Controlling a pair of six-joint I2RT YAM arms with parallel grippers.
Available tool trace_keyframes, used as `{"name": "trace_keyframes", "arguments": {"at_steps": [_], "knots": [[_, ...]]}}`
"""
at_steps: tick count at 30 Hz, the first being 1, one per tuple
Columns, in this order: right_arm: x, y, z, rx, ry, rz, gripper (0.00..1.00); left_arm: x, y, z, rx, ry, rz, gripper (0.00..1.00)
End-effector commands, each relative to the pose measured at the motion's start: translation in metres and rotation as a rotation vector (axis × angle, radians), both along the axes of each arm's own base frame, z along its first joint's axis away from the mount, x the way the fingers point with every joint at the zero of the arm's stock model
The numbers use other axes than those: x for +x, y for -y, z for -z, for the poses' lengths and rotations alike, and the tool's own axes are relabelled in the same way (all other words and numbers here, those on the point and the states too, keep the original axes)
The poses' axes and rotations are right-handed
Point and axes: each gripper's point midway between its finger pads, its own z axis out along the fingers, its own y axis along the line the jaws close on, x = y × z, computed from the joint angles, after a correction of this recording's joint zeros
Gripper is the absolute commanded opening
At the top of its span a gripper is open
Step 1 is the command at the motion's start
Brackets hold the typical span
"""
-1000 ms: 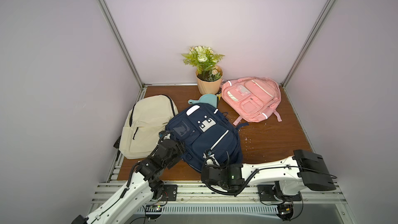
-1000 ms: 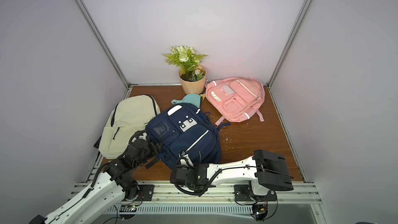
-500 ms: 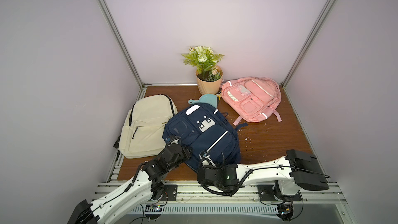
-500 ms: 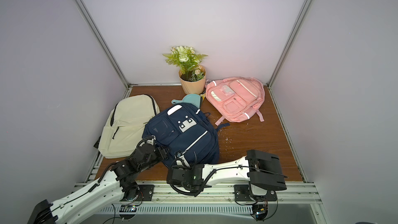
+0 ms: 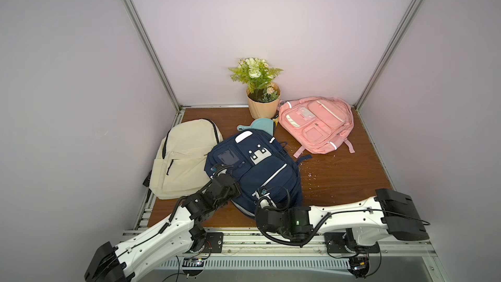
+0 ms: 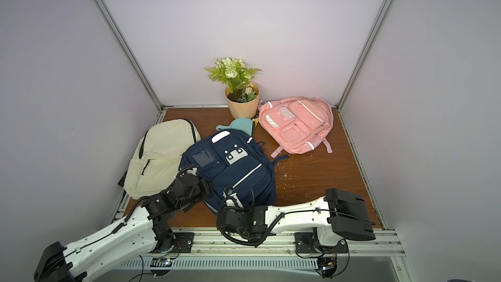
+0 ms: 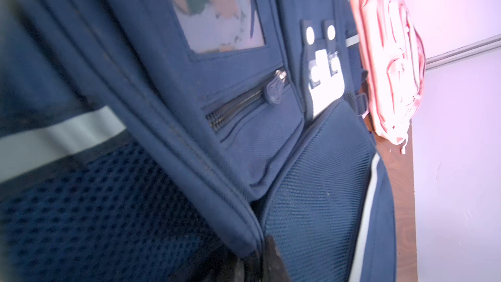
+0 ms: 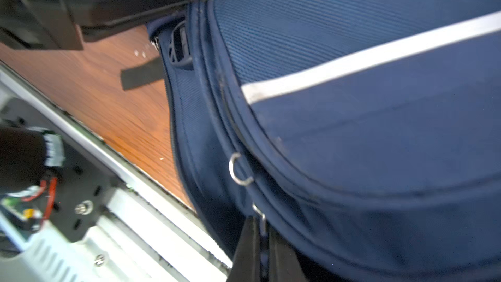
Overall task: Zip up the backpack
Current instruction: Zip the zipper on the backpack.
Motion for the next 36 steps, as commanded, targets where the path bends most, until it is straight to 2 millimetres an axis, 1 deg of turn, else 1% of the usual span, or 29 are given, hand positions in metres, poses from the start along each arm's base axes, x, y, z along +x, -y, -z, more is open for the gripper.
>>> {"name": "trace_keyframes", "arguments": {"at_steps": [1,6,9,12,14,17,19,22,24,26,28,29,31,33,35,36], "knots": [[0.018,0.049,-0.006,-0.041,0.053,0.142,0.00,0.030,-0.026,-0.032,0.132,0.144,-0.117,0.00],[0.027,0.097,0.002,-0.067,0.047,0.223,0.00,0.046,-0.041,-0.045,0.191,0.154,-0.155,0.00],[0.038,0.126,0.006,-0.052,0.033,0.285,0.00,0.051,-0.046,-0.058,0.227,0.182,-0.174,0.00],[0.050,0.144,0.007,-0.008,0.009,0.324,0.00,0.056,-0.050,-0.067,0.251,0.198,-0.189,0.00],[0.056,0.147,0.001,0.027,0.021,0.326,0.00,0.059,-0.050,-0.072,0.254,0.210,-0.192,0.00],[0.060,0.139,-0.013,0.040,0.059,0.303,0.00,0.069,-0.049,-0.081,0.263,0.223,-0.192,0.00],[0.061,0.130,-0.019,0.013,0.063,0.273,0.00,0.077,-0.048,-0.088,0.270,0.234,-0.191,0.00],[0.059,0.111,-0.028,-0.017,0.090,0.226,0.00,0.090,-0.041,-0.101,0.267,0.265,-0.175,0.00],[0.051,0.094,-0.036,-0.012,0.118,0.175,0.00,0.098,-0.036,-0.106,0.281,0.272,-0.165,0.00],[0.044,0.078,-0.042,0.017,0.127,0.129,0.00,0.105,-0.037,-0.107,0.307,0.270,-0.174,0.03],[0.039,0.062,-0.042,0.046,0.114,0.090,0.00,0.109,-0.043,-0.100,0.322,0.249,-0.185,0.07],[0.037,0.054,-0.039,0.056,0.103,0.071,0.00,0.109,-0.048,-0.094,0.317,0.233,-0.195,0.10],[0.034,0.036,-0.036,0.072,0.088,0.040,0.00,0.107,-0.059,-0.081,0.299,0.204,-0.215,0.19],[0.034,0.019,-0.035,0.076,0.082,0.021,0.00,0.099,-0.071,-0.065,0.299,0.167,-0.243,0.31],[0.035,0.005,-0.035,0.078,0.081,0.012,0.00,0.089,-0.077,-0.055,0.311,0.141,-0.251,0.43],[0.036,-0.003,-0.036,0.080,0.083,0.006,0.00,0.083,-0.080,-0.049,0.318,0.120,-0.253,0.51]]}}
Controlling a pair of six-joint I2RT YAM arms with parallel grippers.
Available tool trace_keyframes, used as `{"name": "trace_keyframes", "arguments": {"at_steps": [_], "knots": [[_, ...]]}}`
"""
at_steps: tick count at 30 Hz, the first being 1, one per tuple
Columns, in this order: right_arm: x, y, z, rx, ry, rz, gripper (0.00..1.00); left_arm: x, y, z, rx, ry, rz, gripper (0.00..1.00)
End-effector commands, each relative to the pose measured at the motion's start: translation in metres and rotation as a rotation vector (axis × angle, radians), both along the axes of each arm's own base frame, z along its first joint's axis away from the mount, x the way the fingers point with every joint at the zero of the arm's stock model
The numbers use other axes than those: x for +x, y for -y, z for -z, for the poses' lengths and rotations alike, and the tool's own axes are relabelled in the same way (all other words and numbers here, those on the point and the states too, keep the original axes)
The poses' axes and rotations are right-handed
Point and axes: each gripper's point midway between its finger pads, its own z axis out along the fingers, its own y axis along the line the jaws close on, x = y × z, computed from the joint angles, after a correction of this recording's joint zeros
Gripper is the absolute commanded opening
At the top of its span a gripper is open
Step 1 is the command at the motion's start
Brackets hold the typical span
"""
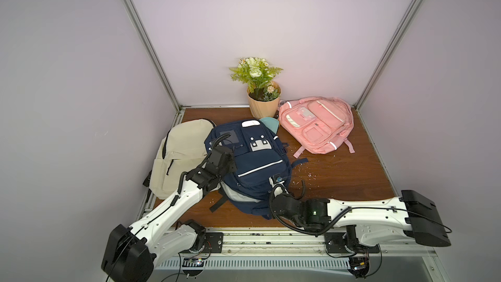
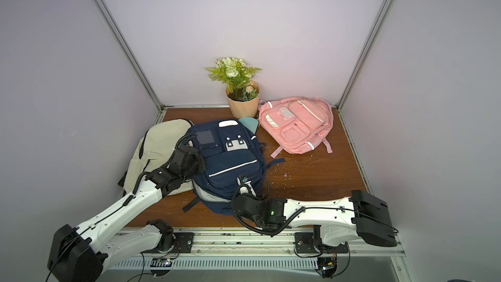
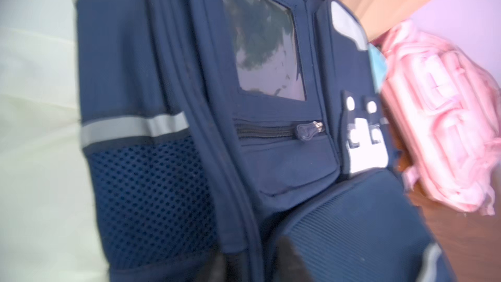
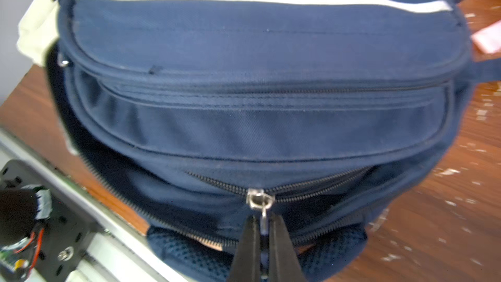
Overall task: Zip up the backpack
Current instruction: Zip the zipper on the backpack.
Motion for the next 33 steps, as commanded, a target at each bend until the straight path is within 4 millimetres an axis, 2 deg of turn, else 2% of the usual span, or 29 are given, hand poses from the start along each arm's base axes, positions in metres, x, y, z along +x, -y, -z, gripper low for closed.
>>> {"name": "trace_keyframes", "arguments": {"at_steps": [1,3,4,10,14,17,21,24,29,33], "knots": [[-0.002,-0.027,-0.016,0.038,0.014,-0.043,0.00,0.002,-0.025,-0.011,0.011,0.069,-0.117,0.58],[-0.003,-0.039,-0.016,0.031,0.016,-0.066,0.00,-0.014,-0.025,0.000,0.013,0.005,-0.084,0.68],[-0.003,-0.045,-0.016,0.030,0.017,-0.076,0.00,-0.022,-0.023,0.004,0.013,-0.023,-0.054,0.70],[-0.004,-0.060,-0.009,0.023,0.012,-0.107,0.00,-0.078,-0.005,0.032,-0.117,-0.082,-0.006,0.75],[-0.002,-0.062,-0.004,0.016,0.008,-0.107,0.00,-0.097,0.002,0.048,-0.225,-0.125,0.009,0.75],[-0.002,-0.062,-0.003,0.014,0.007,-0.112,0.00,-0.102,0.005,0.054,-0.245,-0.140,0.019,0.76],[-0.001,-0.062,-0.004,0.013,0.009,-0.116,0.00,-0.096,0.016,0.046,-0.273,-0.102,0.068,0.75],[-0.002,-0.062,-0.003,0.015,0.006,-0.118,0.00,-0.095,0.023,0.055,-0.279,-0.127,0.091,0.72],[-0.002,-0.059,-0.002,0.011,0.002,-0.114,0.00,-0.097,0.030,0.073,-0.301,-0.167,0.103,0.61],[-0.002,-0.054,-0.002,0.008,0.003,-0.103,0.00,-0.093,0.023,0.070,-0.259,-0.156,0.074,0.44]]}}
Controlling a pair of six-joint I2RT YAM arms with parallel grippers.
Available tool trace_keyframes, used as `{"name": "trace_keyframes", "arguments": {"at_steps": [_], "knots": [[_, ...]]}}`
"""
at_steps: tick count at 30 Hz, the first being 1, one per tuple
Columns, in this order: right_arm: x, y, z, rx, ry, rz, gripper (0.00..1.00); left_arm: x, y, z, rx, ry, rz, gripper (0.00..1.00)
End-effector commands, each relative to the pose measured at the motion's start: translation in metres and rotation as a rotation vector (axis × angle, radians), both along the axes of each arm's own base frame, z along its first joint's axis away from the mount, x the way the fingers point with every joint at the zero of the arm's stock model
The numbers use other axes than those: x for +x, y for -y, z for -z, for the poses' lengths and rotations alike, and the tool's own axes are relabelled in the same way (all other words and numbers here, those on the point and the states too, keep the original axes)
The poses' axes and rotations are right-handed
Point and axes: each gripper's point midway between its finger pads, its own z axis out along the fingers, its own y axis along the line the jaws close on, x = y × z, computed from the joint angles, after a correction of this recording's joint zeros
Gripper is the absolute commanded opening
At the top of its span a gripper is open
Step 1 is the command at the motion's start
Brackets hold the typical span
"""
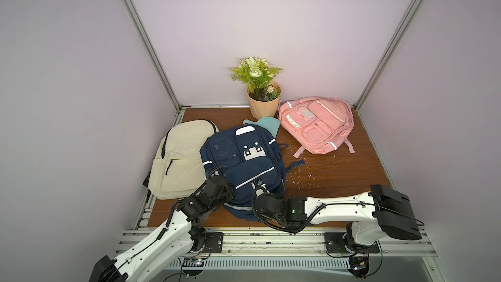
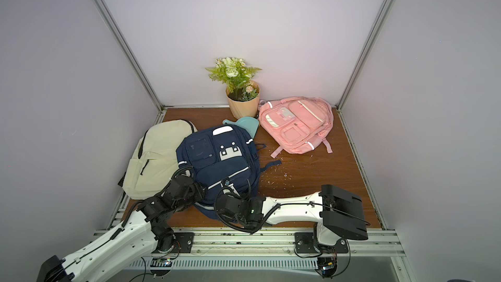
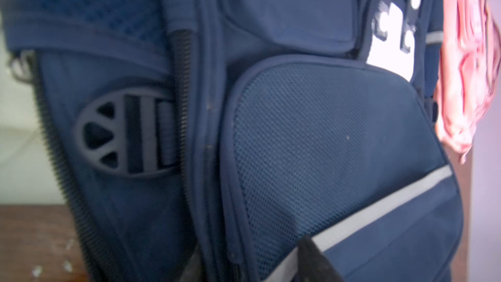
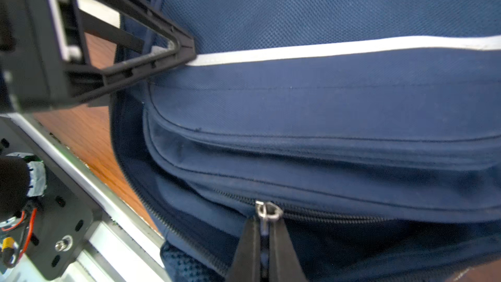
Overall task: Zip up the backpack
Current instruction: Zip the zipper on the backpack.
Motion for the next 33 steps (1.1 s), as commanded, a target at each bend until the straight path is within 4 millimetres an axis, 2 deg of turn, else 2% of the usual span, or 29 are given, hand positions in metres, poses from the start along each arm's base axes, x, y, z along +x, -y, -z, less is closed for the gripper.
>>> {"name": "trace_keyframes", "arguments": {"at_steps": [1,5,9,17,19,22,24,26,29,33], "knots": [[0.005,-0.006,-0.028,0.089,0.026,0.020,0.00,0.004,0.000,-0.009,0.004,0.019,-0.021,0.39],[0.011,0.012,-0.025,0.051,0.032,0.054,0.00,0.010,-0.014,-0.019,0.066,0.055,-0.072,0.16],[0.024,0.045,-0.018,0.032,0.010,0.106,0.00,0.014,-0.026,-0.026,0.131,0.081,-0.099,0.00],[0.070,0.128,0.000,0.014,-0.057,0.258,0.00,0.013,-0.037,-0.029,0.186,0.094,-0.115,0.00],[0.079,0.138,-0.001,0.015,-0.063,0.281,0.00,0.013,-0.037,-0.030,0.187,0.098,-0.115,0.00],[0.085,0.136,-0.009,0.016,-0.044,0.279,0.00,0.014,-0.036,-0.032,0.201,0.103,-0.098,0.00],[0.086,0.130,-0.013,0.020,-0.038,0.261,0.00,0.016,-0.034,-0.039,0.215,0.112,-0.069,0.12],[0.085,0.123,-0.022,0.039,-0.022,0.236,0.00,0.020,-0.029,-0.053,0.227,0.148,-0.029,0.35],[0.081,0.113,-0.041,0.086,0.018,0.191,0.00,0.028,-0.018,-0.084,0.233,0.247,0.060,0.59],[0.072,0.095,-0.066,0.136,0.063,0.108,0.00,0.034,0.008,-0.121,0.231,0.380,0.210,0.68]]}}
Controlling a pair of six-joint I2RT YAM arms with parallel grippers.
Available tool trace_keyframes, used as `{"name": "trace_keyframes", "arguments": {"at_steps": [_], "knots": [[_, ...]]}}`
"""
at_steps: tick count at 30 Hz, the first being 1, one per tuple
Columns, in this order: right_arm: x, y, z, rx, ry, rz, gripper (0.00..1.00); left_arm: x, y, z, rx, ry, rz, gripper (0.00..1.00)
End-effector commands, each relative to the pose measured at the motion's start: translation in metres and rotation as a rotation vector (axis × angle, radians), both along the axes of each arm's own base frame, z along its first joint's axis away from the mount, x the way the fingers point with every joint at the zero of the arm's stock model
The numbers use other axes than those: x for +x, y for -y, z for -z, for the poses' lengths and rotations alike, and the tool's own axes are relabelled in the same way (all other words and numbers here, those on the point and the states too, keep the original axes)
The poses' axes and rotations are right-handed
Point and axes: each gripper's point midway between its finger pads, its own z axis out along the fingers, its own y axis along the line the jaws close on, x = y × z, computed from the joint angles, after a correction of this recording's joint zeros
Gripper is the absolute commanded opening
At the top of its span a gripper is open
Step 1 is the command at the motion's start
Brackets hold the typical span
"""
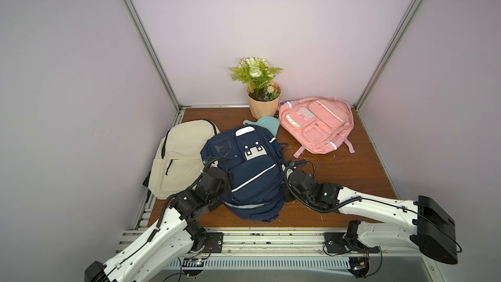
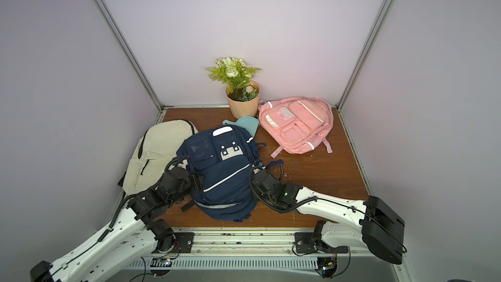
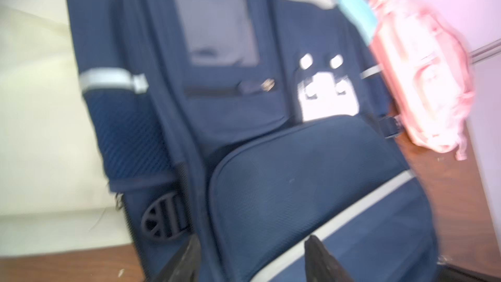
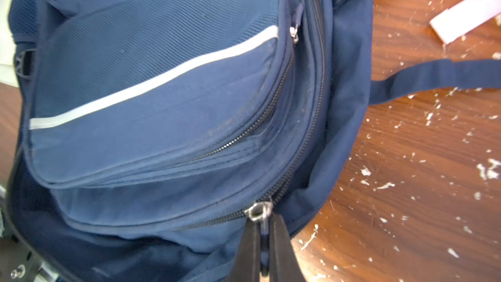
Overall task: Zip up the backpack
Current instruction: Zip the zipper on the backpack.
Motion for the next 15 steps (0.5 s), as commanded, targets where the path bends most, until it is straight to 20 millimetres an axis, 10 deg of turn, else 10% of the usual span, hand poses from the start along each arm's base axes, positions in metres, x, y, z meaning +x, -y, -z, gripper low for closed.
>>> {"name": "trace_keyframes", "arguments": {"at_steps": [1,7,15], "knots": [[0.002,-0.022,-0.058,0.098,0.121,-0.051,0.00,0.005,0.023,-0.038,0.059,0.153,0.162,0.70],[-0.002,-0.039,-0.077,0.104,0.151,-0.082,0.00,-0.023,0.108,-0.053,0.067,0.313,0.481,0.76],[-0.003,-0.041,-0.094,0.156,0.168,-0.085,0.00,-0.044,0.158,-0.018,0.094,0.333,0.697,0.67]]}}
